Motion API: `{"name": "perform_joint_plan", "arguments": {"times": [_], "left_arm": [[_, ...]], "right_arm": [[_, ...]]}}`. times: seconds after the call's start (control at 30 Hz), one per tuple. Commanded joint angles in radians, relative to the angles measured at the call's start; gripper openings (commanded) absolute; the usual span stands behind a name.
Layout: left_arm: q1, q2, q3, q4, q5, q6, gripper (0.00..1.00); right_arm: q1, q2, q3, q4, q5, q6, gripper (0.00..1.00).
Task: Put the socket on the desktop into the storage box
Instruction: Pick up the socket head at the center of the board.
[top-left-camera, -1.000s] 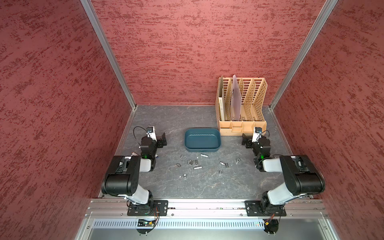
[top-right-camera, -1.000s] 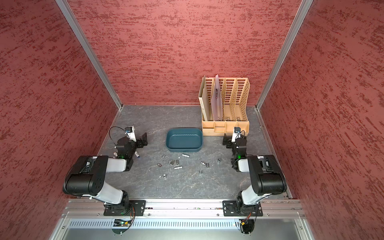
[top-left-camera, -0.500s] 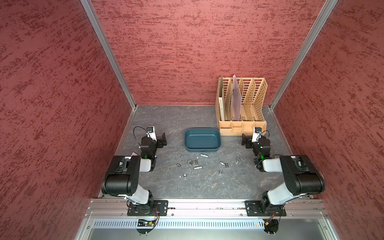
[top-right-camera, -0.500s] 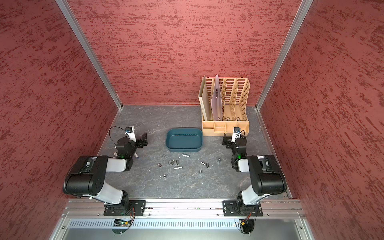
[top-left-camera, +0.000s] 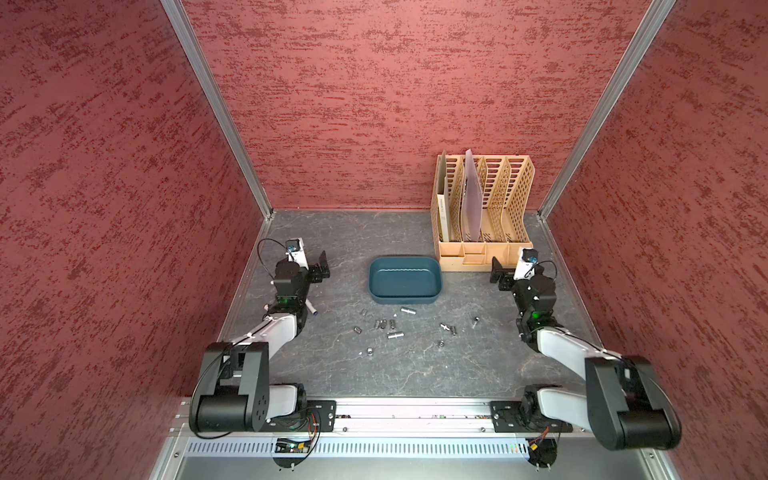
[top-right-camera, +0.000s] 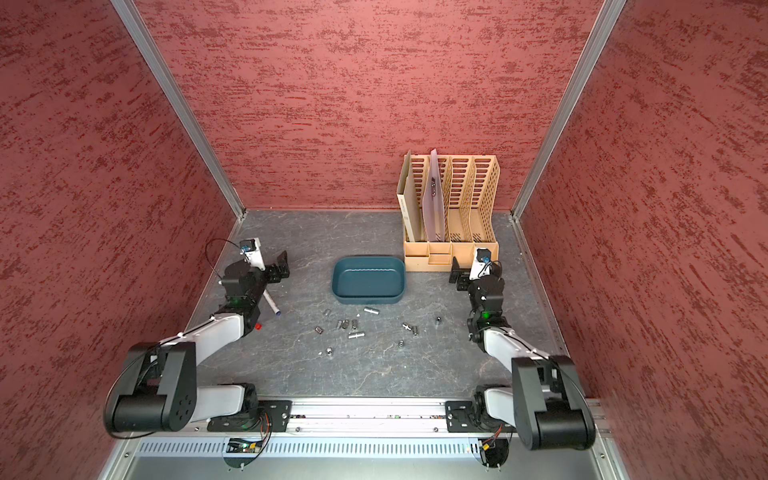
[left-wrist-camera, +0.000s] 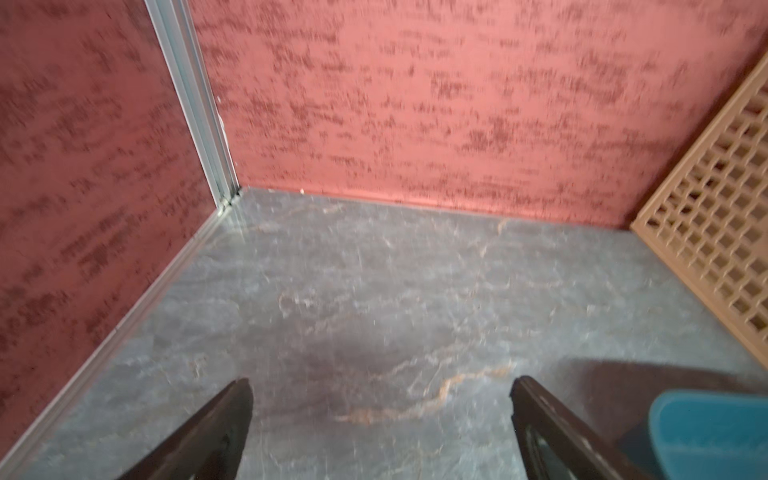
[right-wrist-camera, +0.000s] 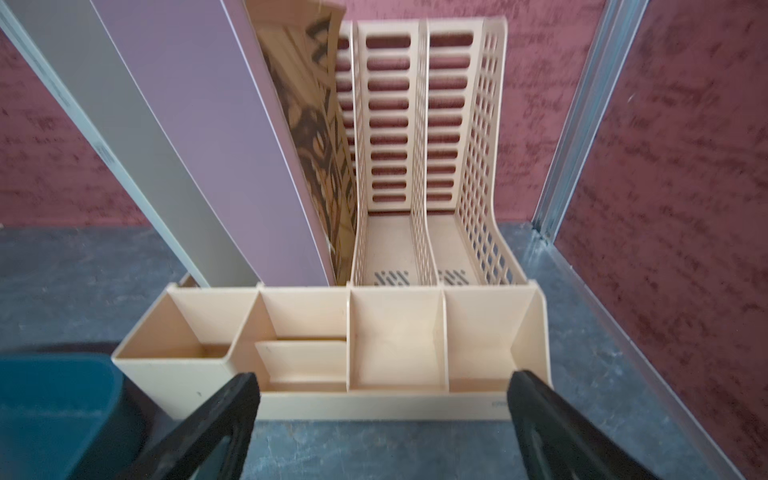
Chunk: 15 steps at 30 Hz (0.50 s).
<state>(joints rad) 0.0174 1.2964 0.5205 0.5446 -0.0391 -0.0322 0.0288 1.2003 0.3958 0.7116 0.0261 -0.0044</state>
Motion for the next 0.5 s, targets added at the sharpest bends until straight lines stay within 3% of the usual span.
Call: {"name": "perform_joint_plan", "arguments": {"times": [0.0, 0.13, 0.23, 0.33, 0.37, 0.47], "left_arm": [[0.002, -0.066, 0.073, -0.264, -0.05, -0.077, 1.0], [0.01, -0.151, 0.167, -0.487, -0.068, -0.266, 1.0], [0.055, -0.207, 0.205, -0.598, 0.064, -0.448, 1.0], [0.125, -0.236, 0.206, -0.606, 0.283, -0.555, 1.0], [0.135, -0.243, 0.209, -0.613, 0.338, -0.569, 1.0], [0.124, -0.254, 0.24, -0.705, 0.414, -0.582, 1.0]], "right_arm": [[-0.003, -0.09, 0.105, -0.226, -0.043, 0.052, 0.98], [-0.002, -0.156, 0.213, -0.404, -0.106, 0.156, 0.98], [-0.003, -0.193, 0.28, -0.532, -0.107, 0.306, 0.98], [-0.003, -0.229, 0.382, -0.893, 0.076, 0.647, 0.99], [-0.004, -0.237, 0.399, -0.953, 0.1, 0.684, 0.98], [-0.006, -0.27, 0.408, -0.961, -0.04, 0.635, 0.99]]}}
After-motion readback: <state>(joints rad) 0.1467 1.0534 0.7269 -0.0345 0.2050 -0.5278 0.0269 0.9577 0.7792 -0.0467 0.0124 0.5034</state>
